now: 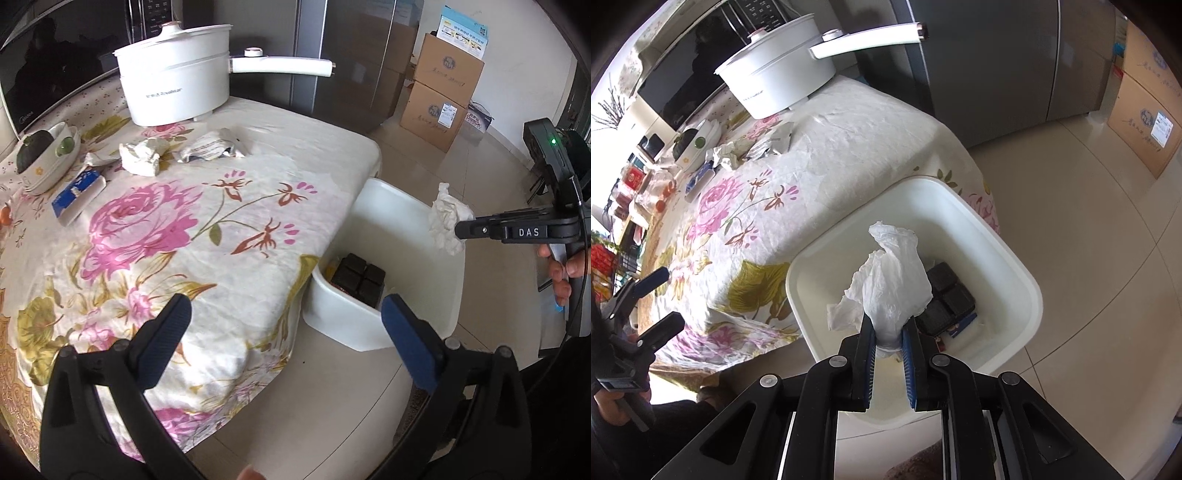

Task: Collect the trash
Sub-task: 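Carry the red can and white tissue over the white bin and open both tools, then reach the left tool to the blue almond-print box and close on it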

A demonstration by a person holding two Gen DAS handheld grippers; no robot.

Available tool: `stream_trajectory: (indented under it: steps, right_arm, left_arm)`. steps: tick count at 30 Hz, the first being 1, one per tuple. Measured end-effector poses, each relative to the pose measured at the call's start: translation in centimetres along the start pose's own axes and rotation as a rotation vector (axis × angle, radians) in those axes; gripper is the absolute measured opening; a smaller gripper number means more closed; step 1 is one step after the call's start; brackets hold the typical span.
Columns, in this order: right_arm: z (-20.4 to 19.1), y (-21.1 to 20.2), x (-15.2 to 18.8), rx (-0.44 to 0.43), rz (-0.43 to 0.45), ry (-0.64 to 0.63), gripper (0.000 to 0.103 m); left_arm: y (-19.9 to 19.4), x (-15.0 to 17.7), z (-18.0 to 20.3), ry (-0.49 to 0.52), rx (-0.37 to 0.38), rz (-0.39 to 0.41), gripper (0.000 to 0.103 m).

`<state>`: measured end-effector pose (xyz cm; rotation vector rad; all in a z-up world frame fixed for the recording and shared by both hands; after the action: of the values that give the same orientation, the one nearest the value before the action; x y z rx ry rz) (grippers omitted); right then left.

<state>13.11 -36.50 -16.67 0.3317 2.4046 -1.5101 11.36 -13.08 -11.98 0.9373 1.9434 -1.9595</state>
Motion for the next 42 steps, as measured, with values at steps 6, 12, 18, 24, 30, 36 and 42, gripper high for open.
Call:
stream_trajectory:
  steps: [6,12,18,24,30,36,42]
  right_arm:
    - [-1.4,0.5,-0.8,0.023,0.005,0.007,0.068]
    - [-3.8,0.9,-1.5,0.032,0.008,-0.04,0.071]
    - [-6.2,1.7,-2.3,0.036,0.011,-0.069,0.072]
    - [-8.5,2.3,-3.6,0.048,0.024,-0.102,0.075]
    - [-10.5,3.4,-5.1,0.056,0.032,-0.131,0.078]
    - [-12.4,5.6,-6.7,0.068,0.025,-0.158,0.08]
    - [-13.6,8.2,-8.5,0.068,0.004,-0.161,0.082]
  left_arm:
    - [-0.8,0.3,-2.0,-0.015,-0.044,0.008,0.102]
    - [-1.4,0.5,-3.7,-0.045,-0.066,0.009,0.102]
    - [-1.7,0.5,-5.2,-0.066,-0.086,0.014,0.102]
    - [-1.6,0.5,-7.5,-0.105,-0.104,-0.001,0.102]
    - [-1.4,0.5,-10.7,-0.158,-0.13,-0.015,0.102]
    - [-0.8,0.8,-13.5,-0.197,-0.158,-0.038,0.102]
    - [0.2,1.4,-16.2,-0.217,-0.188,-0.07,0.102]
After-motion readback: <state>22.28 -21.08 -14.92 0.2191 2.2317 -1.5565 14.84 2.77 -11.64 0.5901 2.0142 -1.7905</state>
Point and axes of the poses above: each gripper's, at about its wrist camera, not at the fingertips, and y roughly the way its jaws point, z to its right, x to its underside, the point moved 6 cm from there along y, roughly the way its jaws point, and after that the axes turned 10 degrees about -x, right-handed, at the moved point
